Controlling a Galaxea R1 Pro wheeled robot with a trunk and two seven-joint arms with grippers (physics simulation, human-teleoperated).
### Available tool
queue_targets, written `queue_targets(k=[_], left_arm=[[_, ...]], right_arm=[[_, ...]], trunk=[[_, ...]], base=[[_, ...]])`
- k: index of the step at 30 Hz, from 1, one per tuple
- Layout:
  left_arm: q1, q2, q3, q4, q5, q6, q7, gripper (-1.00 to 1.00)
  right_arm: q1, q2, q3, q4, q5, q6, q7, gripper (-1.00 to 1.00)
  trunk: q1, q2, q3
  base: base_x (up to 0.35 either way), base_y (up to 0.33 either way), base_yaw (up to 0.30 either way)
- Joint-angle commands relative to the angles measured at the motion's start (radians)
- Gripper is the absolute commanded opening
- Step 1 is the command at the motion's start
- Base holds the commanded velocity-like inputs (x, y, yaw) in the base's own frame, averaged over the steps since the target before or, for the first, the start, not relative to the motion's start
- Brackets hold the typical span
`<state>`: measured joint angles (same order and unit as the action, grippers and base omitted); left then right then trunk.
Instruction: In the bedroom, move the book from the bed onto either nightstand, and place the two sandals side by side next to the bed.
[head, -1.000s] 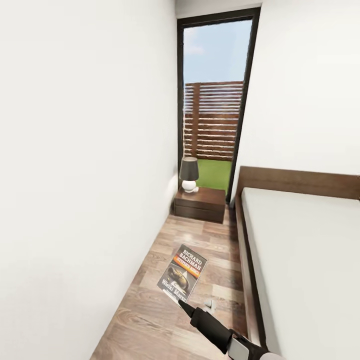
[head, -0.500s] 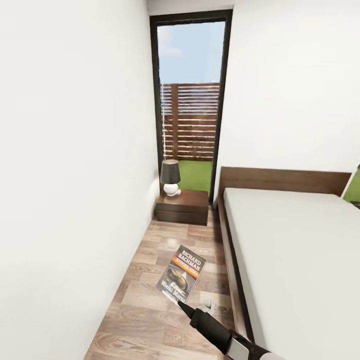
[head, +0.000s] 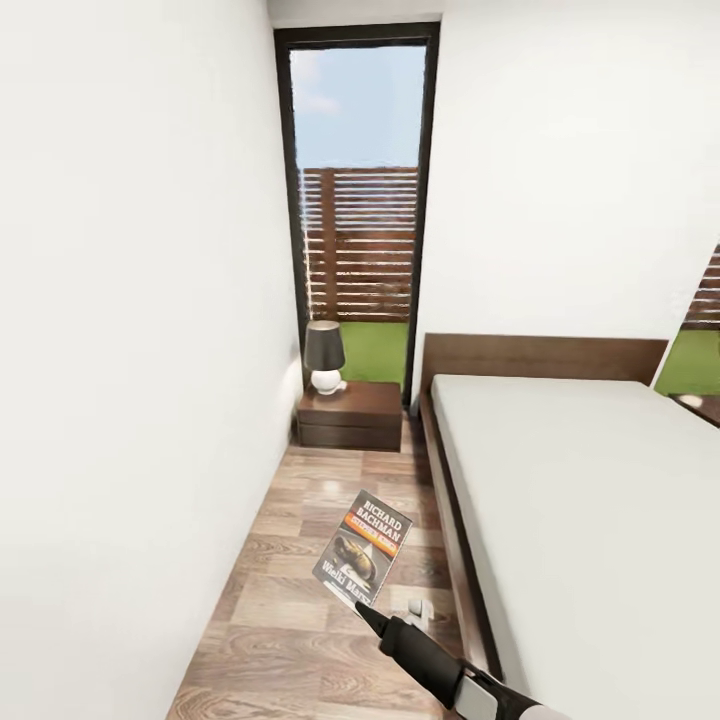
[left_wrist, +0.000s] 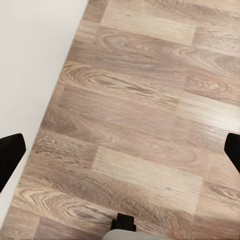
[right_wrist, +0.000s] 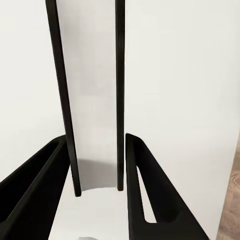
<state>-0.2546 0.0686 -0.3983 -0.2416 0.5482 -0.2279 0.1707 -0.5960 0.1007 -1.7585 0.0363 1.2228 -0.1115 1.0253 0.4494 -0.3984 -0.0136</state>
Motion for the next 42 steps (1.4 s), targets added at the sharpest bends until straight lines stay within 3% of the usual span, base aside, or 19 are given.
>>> queue_targets(k=[1, 16, 29, 42], left_arm=[[0.0, 0.001, -0.009, -0.001, 0.006, -0.002, 0.006, 1.0], [0.0, 0.0, -0.01, -0.001, 0.006, -0.002, 0.006, 1.0], [0.0, 0.0, -0.01, -0.001, 0.006, -0.002, 0.006, 1.0], [0.0, 0.0, -0.009, -0.001, 0.006, -0.005, 0.006, 1.0]], right_arm=[[-0.001, 0.0, -0.006, -0.001, 0.011, -0.01, 0.0, -1.0], [-0.001, 0.001, -0.006, -0.001, 0.011, -0.01, -0.001, -1.0], [-0.001, 0.001, -0.006, 0.0, 0.011, -0.01, 0.0, -1.0], [-0.001, 0.001, -0.006, -0.001, 0.011, -0.01, 0.0, -1.0]], trunk=[[0.001, -0.002, -0.001], [0.001, -0.002, -0.001], [0.001, -0.002, -0.001], [0.001, -0.002, 0.001]], base=[[0.013, 0.154, -0.019], [0.078, 0.108, -0.022], [0.271, 0.102, -0.205], [0.295, 0.063, -0.081]])
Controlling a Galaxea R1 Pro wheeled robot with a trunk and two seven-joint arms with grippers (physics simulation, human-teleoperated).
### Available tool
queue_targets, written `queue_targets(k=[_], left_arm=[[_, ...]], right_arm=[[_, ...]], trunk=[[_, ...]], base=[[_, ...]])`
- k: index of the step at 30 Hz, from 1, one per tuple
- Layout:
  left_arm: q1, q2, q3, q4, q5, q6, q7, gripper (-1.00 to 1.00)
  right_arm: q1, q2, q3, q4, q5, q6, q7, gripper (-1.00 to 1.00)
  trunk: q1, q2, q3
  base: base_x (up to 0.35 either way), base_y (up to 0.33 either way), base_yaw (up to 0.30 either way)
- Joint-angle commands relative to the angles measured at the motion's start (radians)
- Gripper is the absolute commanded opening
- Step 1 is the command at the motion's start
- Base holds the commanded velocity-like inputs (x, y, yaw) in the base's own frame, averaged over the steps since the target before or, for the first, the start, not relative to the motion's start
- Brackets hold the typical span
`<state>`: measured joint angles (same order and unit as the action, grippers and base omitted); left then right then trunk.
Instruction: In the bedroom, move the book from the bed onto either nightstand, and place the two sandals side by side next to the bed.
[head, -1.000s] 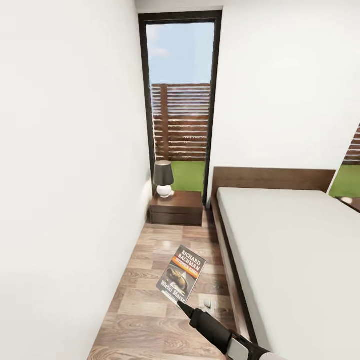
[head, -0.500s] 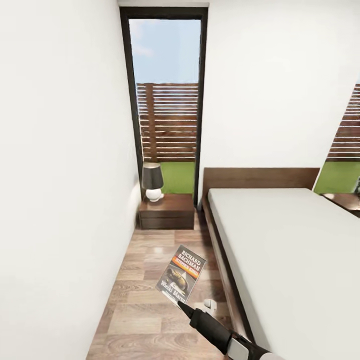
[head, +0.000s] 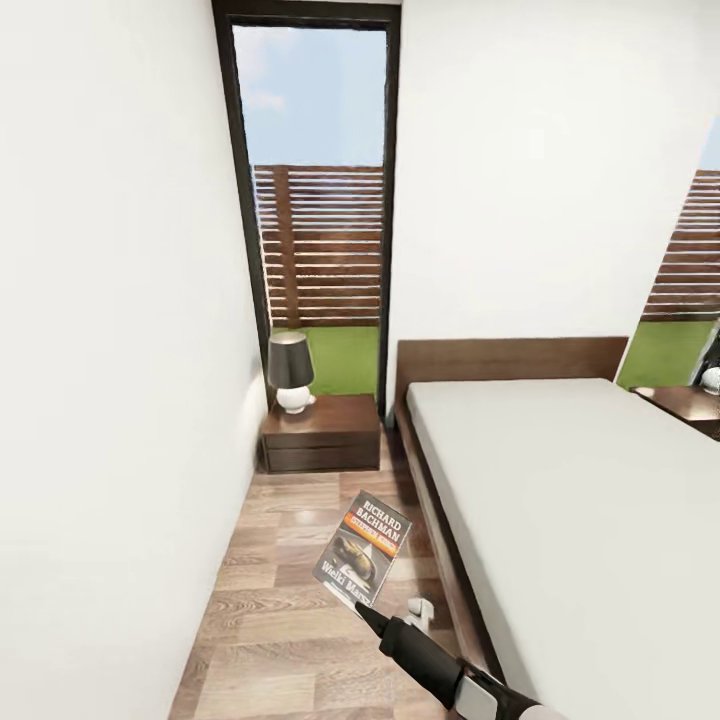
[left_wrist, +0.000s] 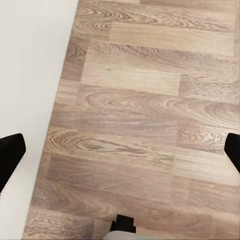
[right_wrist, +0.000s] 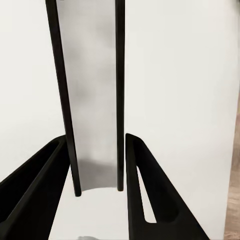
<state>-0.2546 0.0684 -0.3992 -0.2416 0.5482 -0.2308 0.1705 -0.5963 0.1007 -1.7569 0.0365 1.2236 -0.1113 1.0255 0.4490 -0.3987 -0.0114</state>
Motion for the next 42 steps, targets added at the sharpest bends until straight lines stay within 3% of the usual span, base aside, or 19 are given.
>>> queue_targets(k=[1, 20, 42], left_arm=[[0.0, 0.001, -0.008, -0.001, 0.006, -0.003, 0.006, 1.0], [0.0, 0.001, -0.009, -0.001, 0.006, -0.004, 0.006, 1.0], [0.0, 0.001, -0.009, 0.0, 0.006, -0.004, 0.006, 1.0]], right_arm=[[0.0, 0.001, -0.007, -0.001, 0.01, -0.01, 0.0, -1.0], [0.0, 0.0, -0.007, -0.001, 0.01, -0.011, -0.001, -1.0], [0.0, -0.001, -0.008, -0.001, 0.01, -0.011, -0.001, -1.0]], trunk=[[0.001, -0.001, -0.001], [0.001, -0.001, 0.001], [0.001, -0.001, 0.001]], base=[[0.283, 0.146, -0.075], [0.274, 0.16, -0.017], [0.27, 0.016, 0.0]])
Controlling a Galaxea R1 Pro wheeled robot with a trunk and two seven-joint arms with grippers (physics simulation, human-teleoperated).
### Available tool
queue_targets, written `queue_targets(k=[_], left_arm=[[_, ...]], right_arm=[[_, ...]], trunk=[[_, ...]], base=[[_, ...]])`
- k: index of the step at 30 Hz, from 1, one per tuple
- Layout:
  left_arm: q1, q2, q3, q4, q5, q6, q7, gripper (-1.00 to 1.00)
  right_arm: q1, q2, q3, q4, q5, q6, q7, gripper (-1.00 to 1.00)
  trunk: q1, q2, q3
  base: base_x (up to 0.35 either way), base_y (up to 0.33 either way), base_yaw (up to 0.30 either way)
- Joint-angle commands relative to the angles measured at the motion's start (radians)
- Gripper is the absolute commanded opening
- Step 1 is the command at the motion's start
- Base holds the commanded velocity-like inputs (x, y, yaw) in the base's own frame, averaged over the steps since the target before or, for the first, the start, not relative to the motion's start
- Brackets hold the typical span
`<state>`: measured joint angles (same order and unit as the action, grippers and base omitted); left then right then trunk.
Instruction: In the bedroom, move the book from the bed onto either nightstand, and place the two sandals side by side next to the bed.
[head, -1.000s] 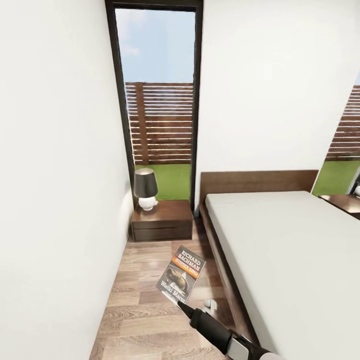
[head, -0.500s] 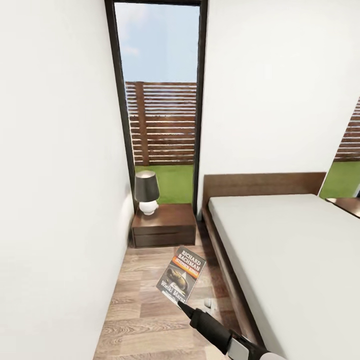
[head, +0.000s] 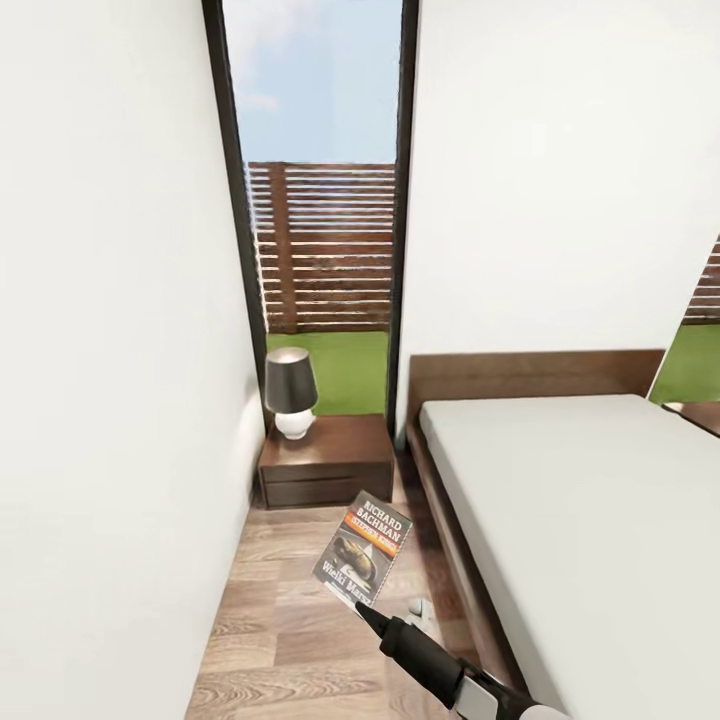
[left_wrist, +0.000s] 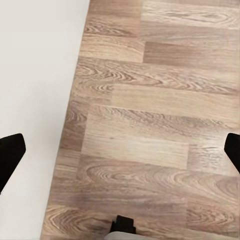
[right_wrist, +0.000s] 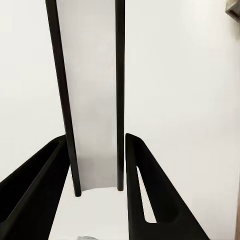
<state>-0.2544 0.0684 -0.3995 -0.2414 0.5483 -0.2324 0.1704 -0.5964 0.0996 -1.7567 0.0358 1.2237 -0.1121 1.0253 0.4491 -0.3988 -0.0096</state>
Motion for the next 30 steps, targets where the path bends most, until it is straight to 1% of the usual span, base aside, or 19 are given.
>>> queue_targets(k=[1, 30], left_arm=[[0.0, 0.001, -0.009, -0.001, 0.005, -0.002, 0.006, 1.0], [0.0, 0.001, -0.009, -0.001, 0.005, -0.002, 0.006, 1.0]], right_arm=[[0.0, 0.0, -0.008, 0.0, 0.01, -0.011, -0.001, -1.0], [0.0, 0.0, -0.007, 0.0, 0.009, -0.015, -0.001, -1.0]], trunk=[[0.001, -0.001, -0.001], [0.001, -0.001, -0.001]], base=[[0.267, 0.001, 0.0], [0.252, 0.0, 0.0]])
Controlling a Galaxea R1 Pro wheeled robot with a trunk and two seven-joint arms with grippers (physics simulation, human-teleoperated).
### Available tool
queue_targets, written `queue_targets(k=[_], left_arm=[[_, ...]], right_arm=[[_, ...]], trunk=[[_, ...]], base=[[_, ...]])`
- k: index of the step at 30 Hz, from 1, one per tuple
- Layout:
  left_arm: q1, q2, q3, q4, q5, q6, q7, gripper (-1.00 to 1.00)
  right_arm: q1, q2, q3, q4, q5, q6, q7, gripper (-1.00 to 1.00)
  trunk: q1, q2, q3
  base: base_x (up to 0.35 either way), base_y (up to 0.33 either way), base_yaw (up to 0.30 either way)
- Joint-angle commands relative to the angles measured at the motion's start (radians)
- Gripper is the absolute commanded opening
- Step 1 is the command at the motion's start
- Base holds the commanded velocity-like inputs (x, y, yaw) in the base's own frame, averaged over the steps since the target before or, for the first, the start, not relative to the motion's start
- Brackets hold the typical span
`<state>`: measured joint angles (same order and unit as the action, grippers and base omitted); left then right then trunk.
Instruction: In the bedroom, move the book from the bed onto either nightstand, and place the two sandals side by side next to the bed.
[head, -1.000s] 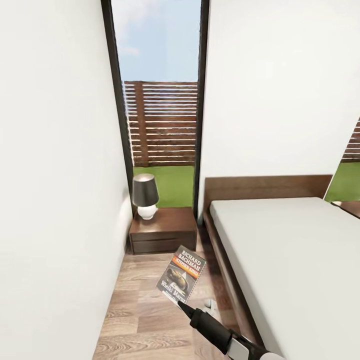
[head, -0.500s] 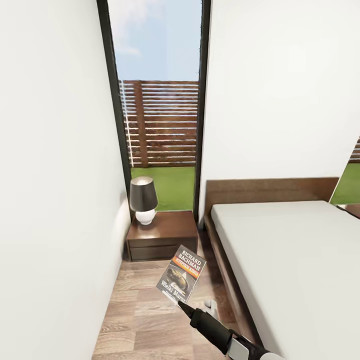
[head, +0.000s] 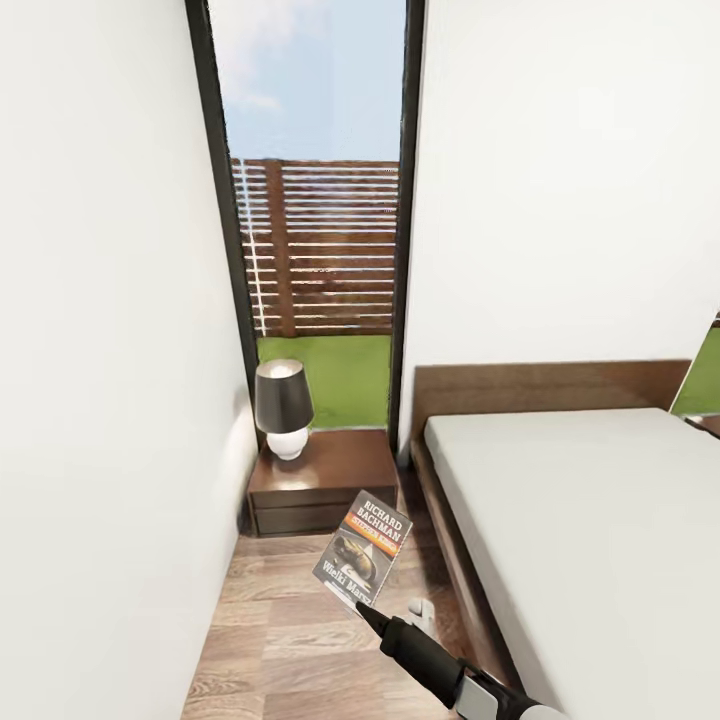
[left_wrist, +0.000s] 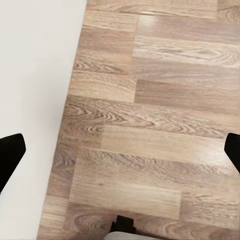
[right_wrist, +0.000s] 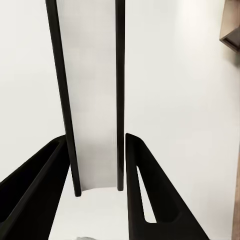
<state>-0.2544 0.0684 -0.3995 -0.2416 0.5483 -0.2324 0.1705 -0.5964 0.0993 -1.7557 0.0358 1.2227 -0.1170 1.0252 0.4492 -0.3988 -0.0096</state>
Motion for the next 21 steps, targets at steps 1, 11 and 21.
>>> queue_targets(k=[1, 11, 21], left_arm=[[0.0, 0.001, -0.009, 0.0, 0.005, -0.002, 0.006, 1.0], [-0.001, 0.001, -0.009, -0.001, 0.005, -0.002, 0.006, 1.0], [0.0, 0.001, -0.009, -0.001, 0.005, -0.002, 0.006, 1.0]], right_arm=[[0.0, 0.0, -0.008, 0.0, 0.01, -0.01, 0.0, -1.0], [0.0, 0.0, -0.008, 0.0, 0.009, -0.01, 0.0, -1.0], [0.0, 0.001, -0.008, 0.0, 0.009, -0.01, -0.001, -1.0]], trunk=[[0.001, -0.001, -0.001], [0.001, -0.001, -0.001], [0.001, -0.001, -0.001]], base=[[0.233, 0.0, 0.0], [0.229, 0.0, 0.0], [0.214, 0.0, 0.0]])
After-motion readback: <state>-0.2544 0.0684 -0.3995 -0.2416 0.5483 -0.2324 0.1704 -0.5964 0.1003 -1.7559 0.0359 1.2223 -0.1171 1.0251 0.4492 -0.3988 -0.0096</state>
